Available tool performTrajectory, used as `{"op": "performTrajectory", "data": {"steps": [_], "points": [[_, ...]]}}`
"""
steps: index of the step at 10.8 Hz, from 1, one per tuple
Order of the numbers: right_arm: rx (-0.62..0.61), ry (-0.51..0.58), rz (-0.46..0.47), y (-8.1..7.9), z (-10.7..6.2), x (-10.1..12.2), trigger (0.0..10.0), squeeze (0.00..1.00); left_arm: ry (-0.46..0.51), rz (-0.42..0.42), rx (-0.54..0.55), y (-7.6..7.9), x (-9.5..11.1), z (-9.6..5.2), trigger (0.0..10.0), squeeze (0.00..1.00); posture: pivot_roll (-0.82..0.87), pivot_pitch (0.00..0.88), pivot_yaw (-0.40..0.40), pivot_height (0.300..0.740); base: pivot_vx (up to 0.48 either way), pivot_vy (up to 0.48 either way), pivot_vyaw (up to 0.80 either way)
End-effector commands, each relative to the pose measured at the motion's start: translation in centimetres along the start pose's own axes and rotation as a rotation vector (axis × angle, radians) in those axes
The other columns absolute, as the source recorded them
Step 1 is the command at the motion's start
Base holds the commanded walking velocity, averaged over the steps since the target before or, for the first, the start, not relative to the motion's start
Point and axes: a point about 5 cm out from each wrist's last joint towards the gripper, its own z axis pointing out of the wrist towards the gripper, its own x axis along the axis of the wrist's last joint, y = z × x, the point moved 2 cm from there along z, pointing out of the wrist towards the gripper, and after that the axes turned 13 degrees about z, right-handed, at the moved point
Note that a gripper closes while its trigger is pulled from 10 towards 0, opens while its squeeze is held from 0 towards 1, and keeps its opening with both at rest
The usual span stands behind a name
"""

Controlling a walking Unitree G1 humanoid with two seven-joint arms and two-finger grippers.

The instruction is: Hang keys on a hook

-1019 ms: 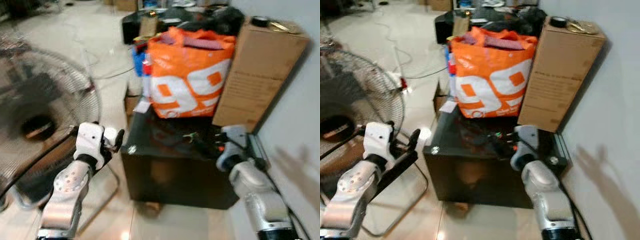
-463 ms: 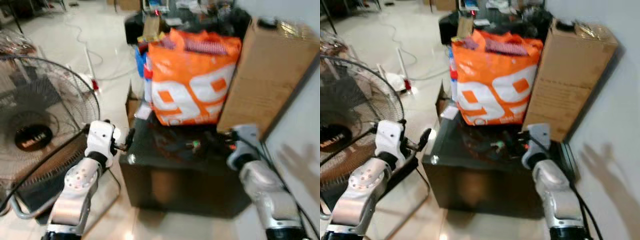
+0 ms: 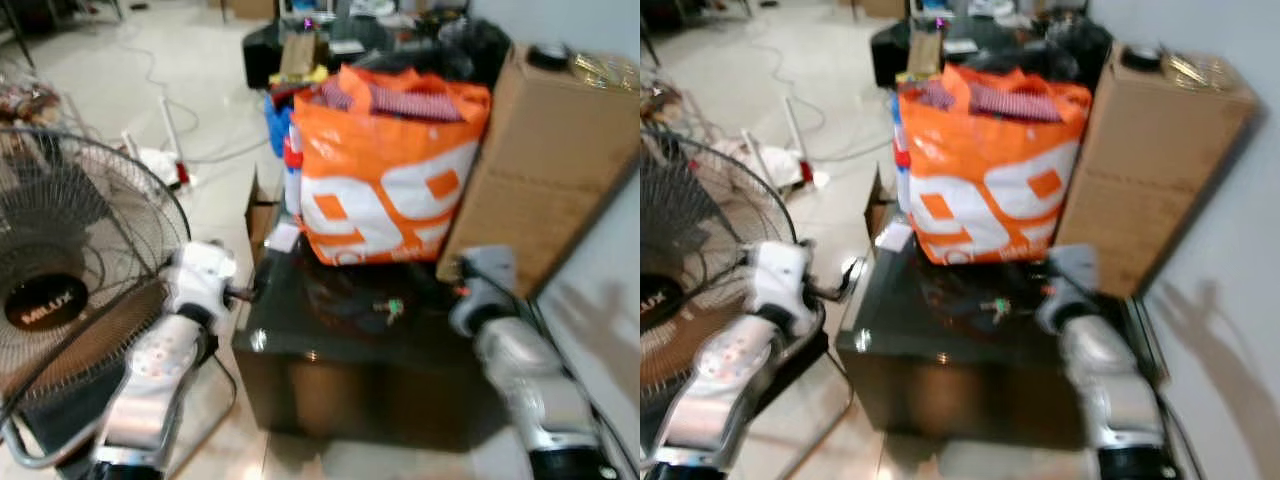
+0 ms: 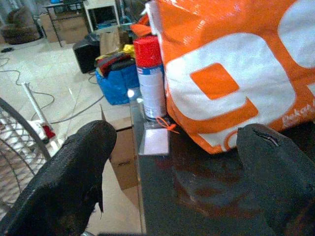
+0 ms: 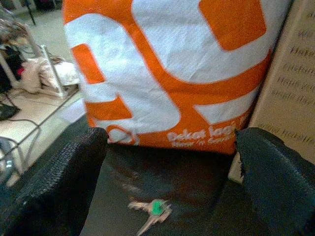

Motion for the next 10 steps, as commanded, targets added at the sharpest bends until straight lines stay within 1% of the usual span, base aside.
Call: {"op": "performTrajectory", "data": {"steps": [1, 4, 5, 7, 8, 9, 10], "points": [[0.041, 0.016, -0.005, -1.2, 0.5, 0.4, 10.0, 1.00, 0.006, 0.023, 0.031, -1.1, 0.2, -0.2, 10.0, 0.00, 0.05, 0.000, -0.012, 0.740, 0.337, 0.000, 0.00], [0.022, 0.003, -0.004, -1.0, 0.8, 0.2, 10.0, 1.00, 0.002, 0.033, 0.018, -1.0, 0.1, -0.2, 10.0, 0.00, 0.06, 0.000, -0.015, 0.740, 0.330, 0.000, 0.00], [0.006, -0.016, -0.003, -0.8, 1.0, -0.1, 10.0, 1.00, 0.004, 0.036, 0.002, -0.9, 0.1, -0.2, 10.0, 0.00, 0.06, 0.000, -0.012, 0.740, 0.000, 0.000, 0.00], [-0.107, -0.126, -0.011, 0.3, 1.8, -1.9, 10.0, 1.00, -0.009, 0.043, -0.094, -0.3, -0.1, -0.2, 10.0, 0.00, 0.05, 0.000, -0.007, 0.740, 0.000, 0.000, 0.00], [-0.196, -0.243, -0.007, 1.5, 2.3, -4.0, 10.0, 0.00, -0.039, 0.072, -0.226, 0.6, -0.7, -0.4, 10.0, 0.00, 0.05, 0.000, -0.007, 0.740, 0.000, 0.000, 0.00], [-0.202, -0.294, 0.025, 1.5, 2.5, -4.9, 10.0, 0.00, -0.055, 0.085, -0.281, 0.9, -1.1, -0.5, 10.0, 0.00, 0.04, 0.000, -0.007, 0.740, 0.000, 0.000, 0.00], [-0.224, -0.356, 0.079, 1.7, 2.9, -6.3, 10.0, 0.00, -0.084, 0.108, -0.395, 1.7, -1.6, -0.8, 10.0, 0.00, 0.05, 0.000, -0.019, 0.740, 0.000, 0.000, 0.00]]}}
